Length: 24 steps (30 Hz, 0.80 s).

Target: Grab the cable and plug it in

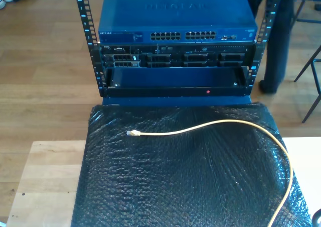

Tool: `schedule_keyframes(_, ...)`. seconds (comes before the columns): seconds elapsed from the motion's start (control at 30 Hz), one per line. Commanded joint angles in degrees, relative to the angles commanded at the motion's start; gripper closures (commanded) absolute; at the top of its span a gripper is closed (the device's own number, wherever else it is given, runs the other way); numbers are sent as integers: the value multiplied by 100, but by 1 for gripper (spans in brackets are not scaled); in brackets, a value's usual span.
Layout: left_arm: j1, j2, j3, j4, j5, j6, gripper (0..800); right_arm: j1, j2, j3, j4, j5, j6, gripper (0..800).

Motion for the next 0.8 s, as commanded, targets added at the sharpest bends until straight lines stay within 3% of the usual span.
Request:
schedule_keyframes(0.53, 0, -35, -123, 35, 229, -18, 1, 9, -105, -132, 9, 132, 35, 0)
schedule_keyframes(0.8, 0, -53, -554, 44, 1002, -35, 1, 0, -220, -475, 18, 668, 70, 0)
